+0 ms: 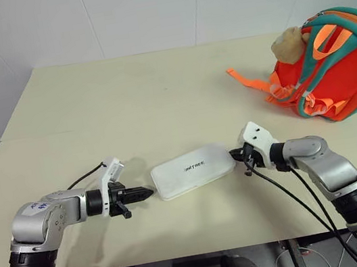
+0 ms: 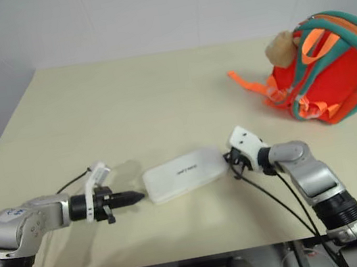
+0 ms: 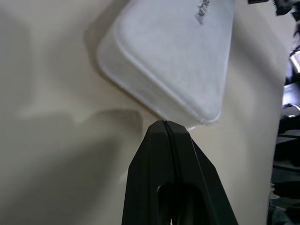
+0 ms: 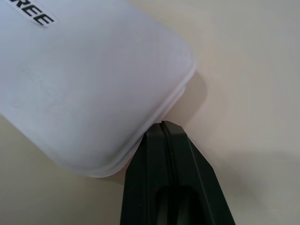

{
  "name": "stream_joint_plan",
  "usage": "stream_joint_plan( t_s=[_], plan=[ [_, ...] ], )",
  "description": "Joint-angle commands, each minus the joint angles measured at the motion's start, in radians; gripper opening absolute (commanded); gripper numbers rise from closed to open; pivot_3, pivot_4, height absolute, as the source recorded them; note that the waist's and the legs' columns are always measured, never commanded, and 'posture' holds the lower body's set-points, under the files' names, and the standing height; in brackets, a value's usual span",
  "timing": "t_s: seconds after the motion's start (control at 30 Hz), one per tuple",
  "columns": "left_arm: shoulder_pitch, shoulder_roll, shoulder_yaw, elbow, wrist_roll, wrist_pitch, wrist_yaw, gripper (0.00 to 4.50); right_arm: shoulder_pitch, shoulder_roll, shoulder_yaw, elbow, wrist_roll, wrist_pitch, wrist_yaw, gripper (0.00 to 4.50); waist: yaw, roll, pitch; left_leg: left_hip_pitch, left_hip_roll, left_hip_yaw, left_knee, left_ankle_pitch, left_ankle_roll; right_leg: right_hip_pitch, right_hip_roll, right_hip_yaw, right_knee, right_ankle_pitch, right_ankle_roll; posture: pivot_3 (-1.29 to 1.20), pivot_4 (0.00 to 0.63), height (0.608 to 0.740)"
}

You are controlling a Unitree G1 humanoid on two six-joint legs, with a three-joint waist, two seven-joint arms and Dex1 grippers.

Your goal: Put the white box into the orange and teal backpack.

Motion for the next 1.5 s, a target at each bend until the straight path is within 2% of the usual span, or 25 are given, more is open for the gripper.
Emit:
stream_joint_plan(
  t_s=[0.03, 0.23, 0.6, 0.73, 1.0, 1.43, 1.47, 1.5],
  plan=[
    [-0.019, -0.006, -0.005, -0.016, -0.014, -0.007, 0.007, 0.00, -0.014, 0.009, 0.000, -0.044, 0.005, 0.001, 0.013, 0.12, 0.000, 0.000, 0.000, 0.000, 0.000, 0.000, 0.000, 0.000, 0.000, 0.000, 0.000, 0.000, 0.000, 0.000, 0.000, 0.00, 0.150, 0.740],
    [-0.054, -0.024, -0.036, 0.026, 0.006, -0.035, 0.012, 0.00, 0.004, 0.013, 0.024, -0.111, 0.020, 0.033, 0.043, 0.12, 0.001, 0.000, 0.000, 0.000, -0.001, 0.000, 0.001, 0.000, 0.000, 0.000, 0.000, 0.000, -0.002, 0.000, 0.000, 0.00, 0.150, 0.740],
    [-0.030, 0.088, -0.123, -0.026, 0.009, -0.070, -0.098, 0.00, 0.112, -0.031, 0.048, -0.332, 0.053, 0.164, 0.088, 0.12, 0.001, 0.000, 0.000, 0.000, 0.000, -0.003, -0.001, 0.000, 0.000, 0.000, 0.000, 0.000, -0.002, 0.000, -0.001, 0.00, 0.150, 0.740],
    [-0.041, 0.100, -0.162, -0.042, 0.016, -0.084, -0.120, 0.00, 0.139, -0.044, 0.048, -0.368, 0.046, 0.186, 0.083, 0.12, 0.002, 0.000, 0.000, 0.000, -0.001, -0.003, -0.001, 0.000, 0.000, 0.000, -0.001, 0.000, -0.004, -0.001, -0.001, 0.00, 0.150, 0.740],
    [-0.072, 0.074, -0.227, -0.034, 0.054, -0.116, -0.130, 0.00, 0.191, -0.069, 0.029, -0.409, 0.049, 0.206, 0.077, 0.12, 0.007, 0.000, 0.000, 0.001, -0.002, -0.003, 0.000, 0.000, 0.000, 0.002, -0.001, -0.001, -0.004, -0.001, -0.002, 0.00, 0.150, 0.740],
    [-0.176, 0.004, -0.346, 0.086, 0.191, -0.222, -0.195, 0.00, 0.229, -0.107, 0.007, -0.427, 0.058, 0.240, 0.090, 0.12, 0.030, 0.001, -0.002, 0.004, -0.008, -0.006, 0.004, 0.003, 0.004, 0.010, -0.005, -0.002, -0.005, -0.001, -0.002, 0.00, 0.150, 0.740],
    [-0.180, 0.001, -0.349, 0.092, 0.197, -0.226, -0.201, 0.00, 0.228, -0.108, 0.008, -0.424, 0.056, 0.239, 0.091, 0.12, 0.030, 0.001, -0.002, 0.005, -0.009, -0.006, 0.003, 0.003, 0.004, 0.011, -0.005, -0.001, -0.006, -0.002, -0.003, 0.00, 0.150, 0.740],
    [-0.183, -0.001, -0.351, 0.096, 0.203, -0.229, -0.204, 0.00, 0.226, -0.108, 0.008, -0.419, 0.054, 0.238, 0.090, 0.12, 0.030, 0.001, -0.002, 0.007, -0.009, -0.006, 0.003, 0.003, 0.004, 0.015, -0.006, -0.002, -0.007, -0.007, -0.014, 0.00, 0.150, 0.740]
  ],
)
